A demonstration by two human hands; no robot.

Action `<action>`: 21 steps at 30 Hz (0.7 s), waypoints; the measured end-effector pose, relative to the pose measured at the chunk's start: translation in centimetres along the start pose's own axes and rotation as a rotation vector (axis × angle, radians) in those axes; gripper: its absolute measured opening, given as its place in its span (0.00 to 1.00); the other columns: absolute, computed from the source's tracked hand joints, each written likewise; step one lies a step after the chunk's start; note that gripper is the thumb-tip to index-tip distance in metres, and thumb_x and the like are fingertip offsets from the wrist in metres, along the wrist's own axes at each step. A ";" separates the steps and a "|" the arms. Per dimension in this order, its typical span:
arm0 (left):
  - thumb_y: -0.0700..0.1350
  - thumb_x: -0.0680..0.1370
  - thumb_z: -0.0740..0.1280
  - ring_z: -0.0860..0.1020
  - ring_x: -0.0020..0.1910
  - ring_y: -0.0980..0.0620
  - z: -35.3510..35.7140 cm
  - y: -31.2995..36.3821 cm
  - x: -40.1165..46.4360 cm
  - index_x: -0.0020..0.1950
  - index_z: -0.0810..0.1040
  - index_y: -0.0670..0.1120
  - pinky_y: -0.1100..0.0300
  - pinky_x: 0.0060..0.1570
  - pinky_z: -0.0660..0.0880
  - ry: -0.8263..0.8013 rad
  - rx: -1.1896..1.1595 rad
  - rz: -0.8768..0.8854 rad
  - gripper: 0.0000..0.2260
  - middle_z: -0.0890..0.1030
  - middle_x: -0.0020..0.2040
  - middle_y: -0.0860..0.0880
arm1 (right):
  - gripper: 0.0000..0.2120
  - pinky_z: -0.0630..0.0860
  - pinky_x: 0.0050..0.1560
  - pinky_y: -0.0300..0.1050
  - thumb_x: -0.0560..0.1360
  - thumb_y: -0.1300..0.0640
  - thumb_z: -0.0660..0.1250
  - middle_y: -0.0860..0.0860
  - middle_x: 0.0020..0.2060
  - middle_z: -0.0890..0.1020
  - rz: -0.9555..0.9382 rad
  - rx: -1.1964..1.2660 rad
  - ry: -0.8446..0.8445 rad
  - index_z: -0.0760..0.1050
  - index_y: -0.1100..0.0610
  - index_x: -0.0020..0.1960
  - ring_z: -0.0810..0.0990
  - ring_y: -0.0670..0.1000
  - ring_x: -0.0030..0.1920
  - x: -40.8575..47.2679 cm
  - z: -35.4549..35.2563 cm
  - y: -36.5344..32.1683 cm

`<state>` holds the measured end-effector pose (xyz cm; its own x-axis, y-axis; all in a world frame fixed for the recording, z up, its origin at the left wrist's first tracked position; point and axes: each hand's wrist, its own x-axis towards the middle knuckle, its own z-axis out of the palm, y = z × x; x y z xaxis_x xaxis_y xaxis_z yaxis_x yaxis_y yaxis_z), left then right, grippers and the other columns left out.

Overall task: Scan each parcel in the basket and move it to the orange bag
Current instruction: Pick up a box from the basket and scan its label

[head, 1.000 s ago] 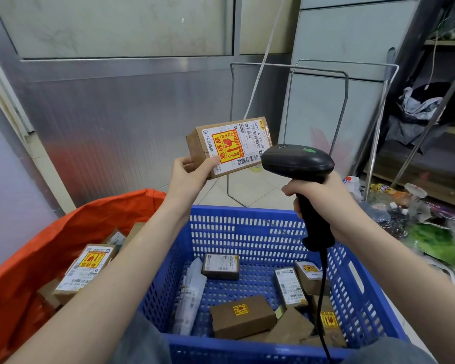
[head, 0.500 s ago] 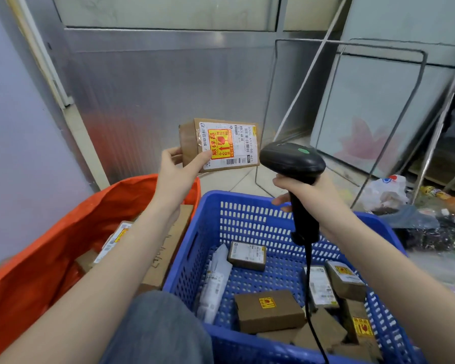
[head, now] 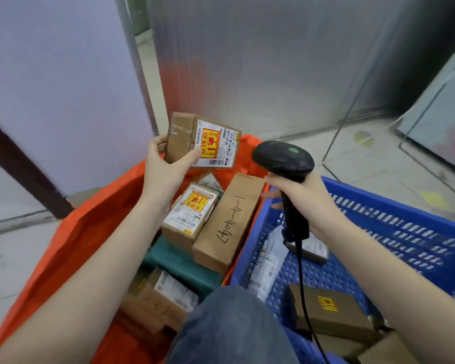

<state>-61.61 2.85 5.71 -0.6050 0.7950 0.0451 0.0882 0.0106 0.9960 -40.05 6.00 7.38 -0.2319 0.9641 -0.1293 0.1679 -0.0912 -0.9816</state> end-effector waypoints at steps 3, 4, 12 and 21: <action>0.46 0.70 0.76 0.75 0.54 0.61 -3.1 -2.4 1.5 0.61 0.66 0.53 0.67 0.53 0.73 0.060 0.049 -0.004 0.26 0.72 0.51 0.62 | 0.09 0.78 0.37 0.45 0.75 0.62 0.68 0.49 0.43 0.82 0.019 0.004 -0.051 0.77 0.54 0.54 0.85 0.50 0.39 1.6 3.7 1.2; 0.44 0.70 0.77 0.75 0.54 0.61 -4.1 -3.1 1.9 0.61 0.66 0.53 0.67 0.53 0.73 0.077 0.058 0.001 0.26 0.72 0.52 0.62 | 0.09 0.78 0.37 0.44 0.75 0.62 0.69 0.48 0.43 0.82 0.024 0.006 -0.068 0.77 0.53 0.54 0.85 0.51 0.39 2.0 4.9 1.7; 0.40 0.69 0.77 0.73 0.58 0.61 -7.8 -9.3 3.5 0.62 0.67 0.52 0.65 0.58 0.72 0.081 0.103 -0.034 0.28 0.73 0.58 0.59 | 0.12 0.78 0.34 0.42 0.74 0.60 0.70 0.49 0.46 0.84 0.061 -0.068 -0.176 0.76 0.51 0.56 0.85 0.49 0.41 4.2 10.4 5.1; 0.47 0.73 0.74 0.66 0.70 0.56 -6.3 -9.3 3.1 0.71 0.64 0.52 0.53 0.69 0.67 0.001 0.115 -0.057 0.31 0.67 0.72 0.54 | 0.10 0.80 0.41 0.46 0.74 0.60 0.69 0.49 0.46 0.84 0.082 -0.073 -0.166 0.77 0.50 0.53 0.86 0.50 0.43 4.7 9.5 6.0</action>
<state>-69.34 1.37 -2.96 -0.6126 0.7903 -0.0111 0.1442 0.1255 0.9816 -49.25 7.57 -0.46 -0.3685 0.8993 -0.2353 0.2606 -0.1430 -0.9548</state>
